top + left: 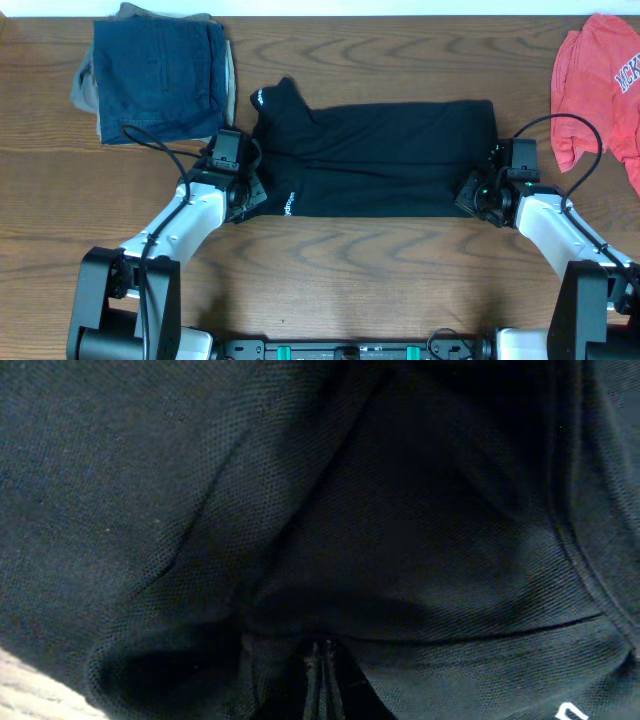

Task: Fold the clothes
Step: 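Grasp the folded shirt's left and right ends with both grippers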

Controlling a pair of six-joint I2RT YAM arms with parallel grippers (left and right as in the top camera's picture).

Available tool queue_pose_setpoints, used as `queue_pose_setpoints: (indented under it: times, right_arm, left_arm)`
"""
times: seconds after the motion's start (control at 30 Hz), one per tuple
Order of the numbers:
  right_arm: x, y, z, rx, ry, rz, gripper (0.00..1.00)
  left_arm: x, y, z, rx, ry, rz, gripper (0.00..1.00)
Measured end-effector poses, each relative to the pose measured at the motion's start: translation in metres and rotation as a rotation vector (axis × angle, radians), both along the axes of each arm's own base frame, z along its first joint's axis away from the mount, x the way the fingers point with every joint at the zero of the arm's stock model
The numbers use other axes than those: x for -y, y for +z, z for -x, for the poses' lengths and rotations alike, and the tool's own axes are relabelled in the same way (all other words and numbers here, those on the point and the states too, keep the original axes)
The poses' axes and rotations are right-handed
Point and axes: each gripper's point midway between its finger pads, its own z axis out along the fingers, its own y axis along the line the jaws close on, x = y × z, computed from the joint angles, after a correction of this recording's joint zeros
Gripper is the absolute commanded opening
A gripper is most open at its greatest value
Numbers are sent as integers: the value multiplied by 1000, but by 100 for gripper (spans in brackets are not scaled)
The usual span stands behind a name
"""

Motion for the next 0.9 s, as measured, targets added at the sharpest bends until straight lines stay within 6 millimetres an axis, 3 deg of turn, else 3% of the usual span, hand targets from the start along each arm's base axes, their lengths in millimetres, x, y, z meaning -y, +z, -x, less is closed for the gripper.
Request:
queue_pose_setpoints:
  times: [0.17, 0.27, 0.5, 0.7, 0.9]
  right_arm:
    - [5, -11, 5, -42, -13, 28, 8]
    - [6, -14, 1, -51, -24, 26, 2]
    - [7, -16, -5, -70, -78, -2, 1]
    - [11, -15, -2, -111, -130, -64, 0]
    - [36, -15, 20, -223, -249, -128, 1]
  left_arm:
    - [1, -3, -3, 4, 0, 0, 6]
    - [0, -11, 0, -20, 0, -4, 6]
    - [-2, -13, 11, -74, 3, -14, 6]
    - [-5, -15, 29, -157, 44, -13, 6]
    - [1, -13, 58, -274, 66, 34, 6]
